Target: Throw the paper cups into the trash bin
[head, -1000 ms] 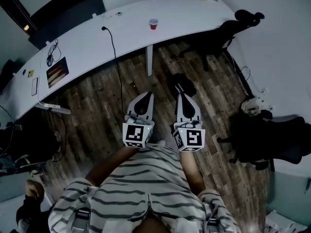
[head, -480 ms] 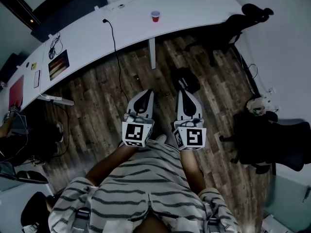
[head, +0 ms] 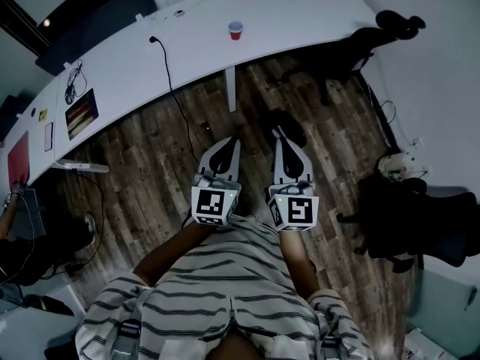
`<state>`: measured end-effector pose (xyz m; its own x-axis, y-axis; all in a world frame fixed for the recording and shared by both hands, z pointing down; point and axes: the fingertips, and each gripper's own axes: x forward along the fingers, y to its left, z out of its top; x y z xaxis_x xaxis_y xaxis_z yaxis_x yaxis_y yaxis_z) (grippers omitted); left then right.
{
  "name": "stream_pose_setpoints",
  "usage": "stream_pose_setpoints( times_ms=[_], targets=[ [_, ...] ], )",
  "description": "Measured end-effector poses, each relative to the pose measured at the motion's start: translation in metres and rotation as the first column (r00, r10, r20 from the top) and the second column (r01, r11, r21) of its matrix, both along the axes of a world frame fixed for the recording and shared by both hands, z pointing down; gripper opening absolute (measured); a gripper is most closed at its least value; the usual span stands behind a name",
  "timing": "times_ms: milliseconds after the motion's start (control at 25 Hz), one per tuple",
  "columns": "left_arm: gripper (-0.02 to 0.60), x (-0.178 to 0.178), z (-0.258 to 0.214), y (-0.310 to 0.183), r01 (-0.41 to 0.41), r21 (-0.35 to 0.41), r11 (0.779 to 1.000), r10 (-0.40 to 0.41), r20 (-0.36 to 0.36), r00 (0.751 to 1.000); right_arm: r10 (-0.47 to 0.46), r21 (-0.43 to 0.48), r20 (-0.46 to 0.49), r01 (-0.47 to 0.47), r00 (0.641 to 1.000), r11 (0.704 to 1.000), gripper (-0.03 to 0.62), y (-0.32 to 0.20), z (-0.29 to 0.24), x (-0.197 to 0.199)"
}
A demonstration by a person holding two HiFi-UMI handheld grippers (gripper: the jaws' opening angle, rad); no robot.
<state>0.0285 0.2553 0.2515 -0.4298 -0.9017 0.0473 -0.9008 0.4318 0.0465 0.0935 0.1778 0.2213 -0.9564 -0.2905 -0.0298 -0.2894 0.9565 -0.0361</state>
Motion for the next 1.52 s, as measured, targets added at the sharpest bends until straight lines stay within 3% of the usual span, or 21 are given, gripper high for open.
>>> stream_pose_setpoints(
  times_ms=[560, 840, 1000, 1240, 1520],
  targets=[
    [0.026, -0.193, -0.015, -0.095, -0.133, 0.001, 0.991, 0.133, -0.024, 0.991, 0.133, 0.040, 0.005, -0.133, 0.991, 0.990, 0.011, -0.085, -0.027, -0.180],
    [0.026, -0.268, -0.020, -0.138, -0.214, -0.004, 0.977, 0.214, -0.015, 0.977, 0.234, 0.012, 0.022, -0.235, 0.972, 0.972, 0.011, -0.125, -0.031, -0.241],
    [0.025, -0.295, -0.014, -0.155, -0.260, -0.023, 0.965, 0.259, -0.029, 0.965, 0.291, -0.031, 0.012, -0.291, 0.957, 0.956, 0.011, -0.141, -0.025, -0.260],
    [0.026, -0.309, -0.003, -0.173, -0.315, -0.049, 0.948, 0.314, -0.041, 0.949, 0.330, -0.026, -0.009, -0.330, 0.944, 0.944, 0.011, -0.151, -0.019, -0.276],
    [0.026, -0.316, 0.016, -0.189, -0.305, -0.086, 0.949, 0.302, -0.039, 0.952, 0.277, -0.031, -0.041, -0.278, 0.960, 0.960, 0.011, -0.163, -0.007, -0.288]
  ],
)
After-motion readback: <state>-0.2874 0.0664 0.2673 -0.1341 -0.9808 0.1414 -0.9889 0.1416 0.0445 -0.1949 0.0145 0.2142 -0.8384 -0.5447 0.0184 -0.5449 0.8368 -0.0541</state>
